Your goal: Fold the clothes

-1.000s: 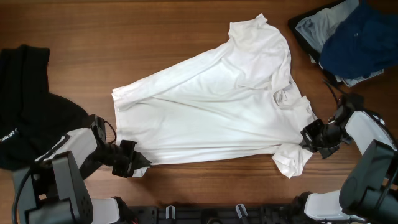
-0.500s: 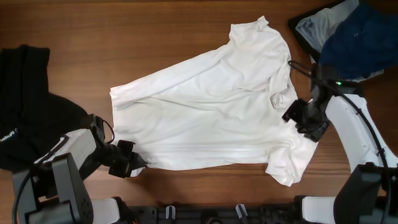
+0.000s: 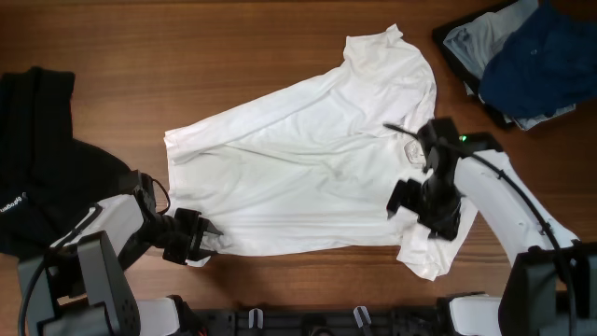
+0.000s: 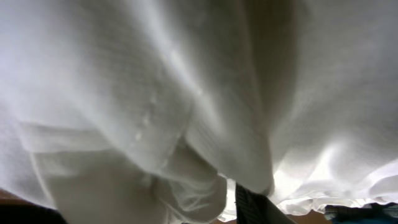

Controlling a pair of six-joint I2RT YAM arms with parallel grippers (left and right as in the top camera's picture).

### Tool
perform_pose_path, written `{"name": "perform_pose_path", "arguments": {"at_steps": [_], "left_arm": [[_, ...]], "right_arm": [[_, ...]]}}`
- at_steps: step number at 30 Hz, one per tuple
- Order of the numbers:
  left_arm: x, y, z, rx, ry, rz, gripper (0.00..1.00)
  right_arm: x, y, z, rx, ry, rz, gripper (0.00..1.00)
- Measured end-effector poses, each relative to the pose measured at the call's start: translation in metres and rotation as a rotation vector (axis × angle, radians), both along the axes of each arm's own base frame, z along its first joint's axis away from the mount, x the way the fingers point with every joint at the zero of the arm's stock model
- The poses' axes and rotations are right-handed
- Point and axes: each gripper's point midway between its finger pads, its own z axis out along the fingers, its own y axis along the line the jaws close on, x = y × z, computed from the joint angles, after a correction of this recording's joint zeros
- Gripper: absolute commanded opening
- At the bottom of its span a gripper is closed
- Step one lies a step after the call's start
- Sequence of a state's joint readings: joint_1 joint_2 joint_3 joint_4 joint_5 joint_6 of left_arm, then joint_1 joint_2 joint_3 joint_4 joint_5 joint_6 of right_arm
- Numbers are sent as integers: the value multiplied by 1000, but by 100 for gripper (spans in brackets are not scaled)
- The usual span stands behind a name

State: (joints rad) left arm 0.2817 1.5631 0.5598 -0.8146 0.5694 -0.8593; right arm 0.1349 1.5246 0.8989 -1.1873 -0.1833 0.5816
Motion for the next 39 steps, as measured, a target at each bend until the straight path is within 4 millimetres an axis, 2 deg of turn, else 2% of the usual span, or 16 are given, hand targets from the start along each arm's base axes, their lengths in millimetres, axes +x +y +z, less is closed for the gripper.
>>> {"name": "perform_pose_path", "arguments": {"at_steps": [5, 8, 11, 14, 17, 20, 23, 25, 26, 27, 29, 30, 31, 32, 35, 39], "left_arm": [[1, 0, 0, -2, -2, 1, 40], [1, 0, 0, -2, -4, 2, 40], [1, 0, 0, -3, -4, 2, 40], [1, 0, 0, -3, -4, 2, 40], [1, 0, 0, -3, -4, 2, 40], [1, 0, 0, -3, -5, 2, 41], [1, 0, 0, -4, -5, 3, 43], [1, 0, 0, -4, -6, 3, 44], [2, 0, 0, -6, -8, 3, 44], [2, 0, 0, -6, -9, 4, 45], [2, -1, 1, -7, -10, 4, 45], [2, -1, 1, -8, -11, 4, 45], [2, -1, 1, -9, -11, 4, 45], [2, -1, 1, -8, -11, 4, 46], [3, -1, 1, -9, -12, 5, 46], [3, -1, 1, -10, -13, 5, 47]], "right_arm": [[-54, 5, -21, 48, 163, -20, 73], [-59, 7, -22, 60, 177, -27, 50], [-54, 9, -21, 73, 145, -40, 70], [-52, 11, -21, 77, 138, -49, 79], [-52, 11, -21, 73, 139, -59, 78], [-48, 11, -22, 69, 127, -81, 59], [-33, 16, -31, 97, 52, -80, 60], [-24, 22, -35, 141, 1, -54, 75], [-23, 26, -36, 169, -7, -47, 74], [-24, 27, -36, 184, -11, -32, 69], [-25, 30, -36, 207, -13, -14, 27], [-25, 31, -36, 215, -15, -6, 14], [-26, 32, -35, 221, -12, -5, 15], [-28, 32, -35, 223, 0, -9, 33], [-40, 28, -31, 216, 54, -23, 52], [-49, 21, -28, 203, 96, -46, 57]]}}
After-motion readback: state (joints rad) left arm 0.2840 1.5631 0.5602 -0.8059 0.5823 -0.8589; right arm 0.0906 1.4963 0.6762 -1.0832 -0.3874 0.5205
